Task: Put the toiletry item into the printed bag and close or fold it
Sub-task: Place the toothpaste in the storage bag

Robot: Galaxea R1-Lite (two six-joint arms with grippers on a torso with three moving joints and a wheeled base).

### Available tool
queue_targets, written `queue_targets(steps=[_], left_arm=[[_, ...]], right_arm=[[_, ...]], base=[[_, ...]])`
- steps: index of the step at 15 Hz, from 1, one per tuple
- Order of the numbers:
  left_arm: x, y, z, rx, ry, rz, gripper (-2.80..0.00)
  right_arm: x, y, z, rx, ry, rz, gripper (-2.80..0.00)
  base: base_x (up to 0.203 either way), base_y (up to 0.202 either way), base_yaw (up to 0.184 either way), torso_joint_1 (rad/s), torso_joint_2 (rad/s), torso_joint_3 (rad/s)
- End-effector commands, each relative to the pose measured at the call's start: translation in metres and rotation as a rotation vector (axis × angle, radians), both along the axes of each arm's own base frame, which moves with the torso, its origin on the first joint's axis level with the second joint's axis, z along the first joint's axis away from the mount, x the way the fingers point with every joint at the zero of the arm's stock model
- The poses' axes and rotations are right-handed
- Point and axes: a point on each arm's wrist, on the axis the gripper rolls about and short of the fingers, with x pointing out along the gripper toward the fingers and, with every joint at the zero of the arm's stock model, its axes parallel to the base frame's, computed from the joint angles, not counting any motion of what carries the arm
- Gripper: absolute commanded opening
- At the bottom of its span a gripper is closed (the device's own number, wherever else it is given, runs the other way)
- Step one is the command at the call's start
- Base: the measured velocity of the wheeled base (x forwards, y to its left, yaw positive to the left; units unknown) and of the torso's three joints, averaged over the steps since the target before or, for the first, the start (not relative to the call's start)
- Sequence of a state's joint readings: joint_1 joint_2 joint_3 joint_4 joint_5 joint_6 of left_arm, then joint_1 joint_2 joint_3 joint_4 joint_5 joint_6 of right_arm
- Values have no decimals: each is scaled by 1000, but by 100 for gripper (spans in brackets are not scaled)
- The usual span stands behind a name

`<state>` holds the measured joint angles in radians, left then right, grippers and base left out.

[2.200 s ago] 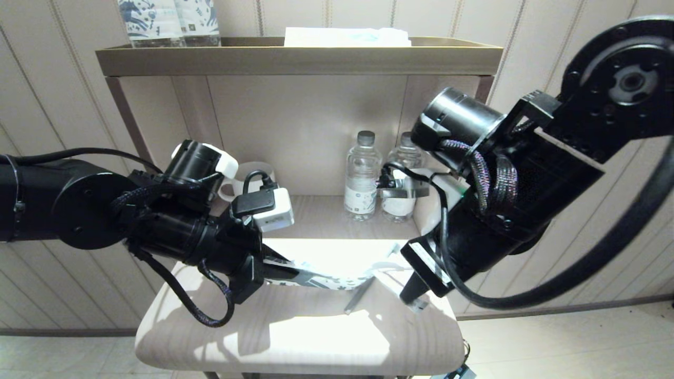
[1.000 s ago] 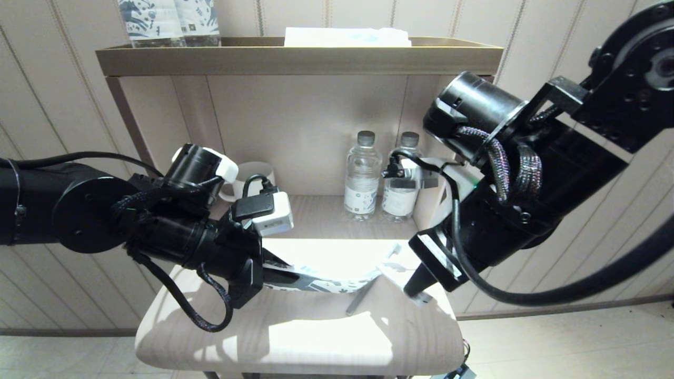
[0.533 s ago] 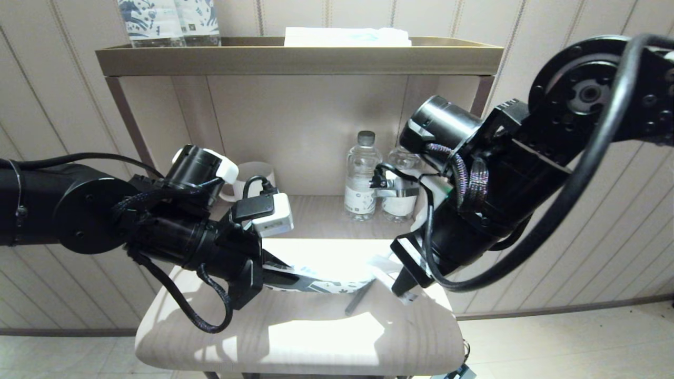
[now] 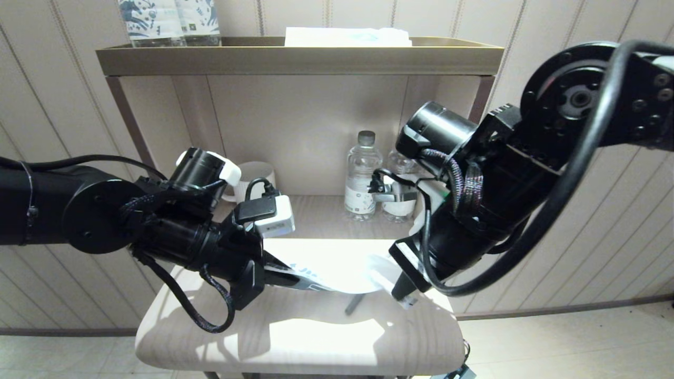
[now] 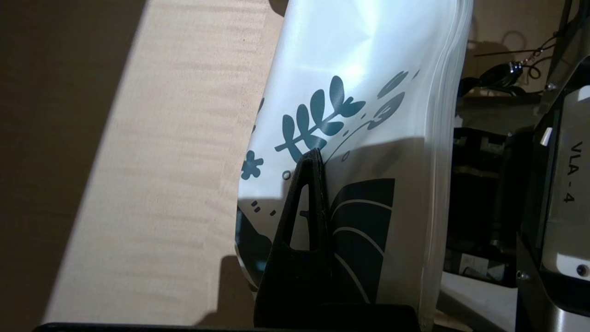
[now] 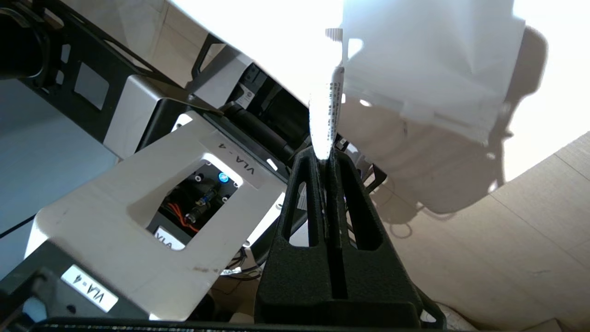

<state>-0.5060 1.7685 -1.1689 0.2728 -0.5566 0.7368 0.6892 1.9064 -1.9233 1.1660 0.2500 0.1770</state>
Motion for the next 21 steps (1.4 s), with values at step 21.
queue_targets(steps=[21], left_arm=[[-13,-39,7,117,-520,37,-280]], right_arm=[[17,-30,-23,-83,43,-100,-280]], base=[[0,0,0,0,0,0]])
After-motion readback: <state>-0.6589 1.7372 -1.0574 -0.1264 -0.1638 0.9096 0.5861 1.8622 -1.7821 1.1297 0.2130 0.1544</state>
